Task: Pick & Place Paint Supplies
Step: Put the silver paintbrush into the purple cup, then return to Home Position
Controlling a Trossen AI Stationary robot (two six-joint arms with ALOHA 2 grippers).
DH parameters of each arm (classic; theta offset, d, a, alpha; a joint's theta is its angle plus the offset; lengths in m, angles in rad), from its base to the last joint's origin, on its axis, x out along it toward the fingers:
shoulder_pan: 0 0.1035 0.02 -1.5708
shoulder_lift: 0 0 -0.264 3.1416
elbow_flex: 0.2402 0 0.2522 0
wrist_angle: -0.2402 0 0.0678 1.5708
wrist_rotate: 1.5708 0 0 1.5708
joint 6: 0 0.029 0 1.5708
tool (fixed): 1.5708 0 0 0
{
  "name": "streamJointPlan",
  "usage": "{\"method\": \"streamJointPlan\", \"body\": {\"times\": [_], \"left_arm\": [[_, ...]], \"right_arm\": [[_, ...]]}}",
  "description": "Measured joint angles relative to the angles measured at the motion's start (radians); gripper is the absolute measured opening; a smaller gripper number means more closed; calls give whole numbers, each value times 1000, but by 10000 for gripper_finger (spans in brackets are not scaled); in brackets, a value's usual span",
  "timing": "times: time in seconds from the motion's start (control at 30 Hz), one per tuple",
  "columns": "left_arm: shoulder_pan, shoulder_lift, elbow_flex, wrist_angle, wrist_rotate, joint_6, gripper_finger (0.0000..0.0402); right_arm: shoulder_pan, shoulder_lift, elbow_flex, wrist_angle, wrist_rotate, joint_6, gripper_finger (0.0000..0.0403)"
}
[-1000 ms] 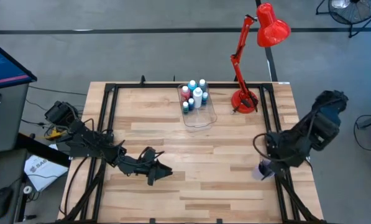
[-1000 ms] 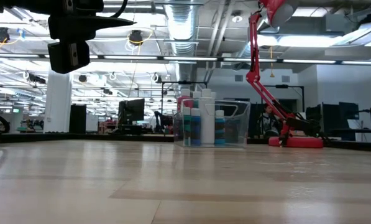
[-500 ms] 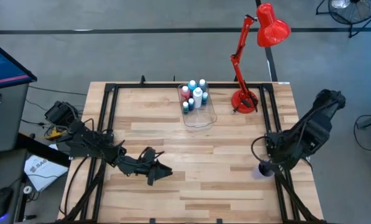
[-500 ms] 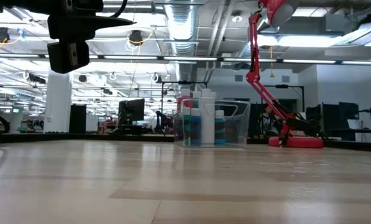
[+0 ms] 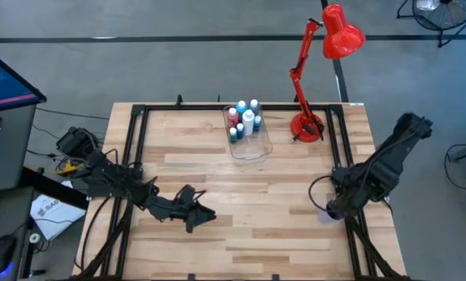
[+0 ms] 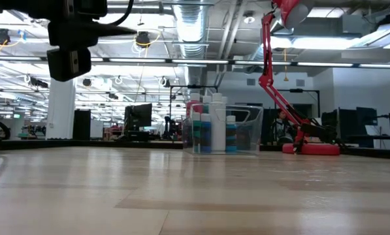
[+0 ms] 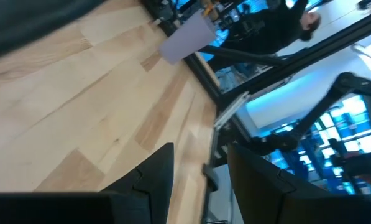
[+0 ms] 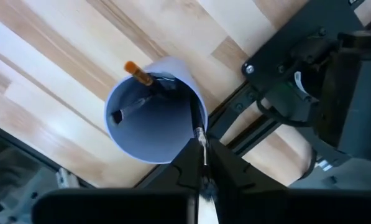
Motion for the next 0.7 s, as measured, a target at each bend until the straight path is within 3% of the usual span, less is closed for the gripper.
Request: {"method": "streamJointPlan", "body": {"times": [0.7], "left_arm": [[-8, 0, 0, -25, -26, -3, 143]], "right_arm": [[0, 12, -2, 63, -4, -35, 58]]}}
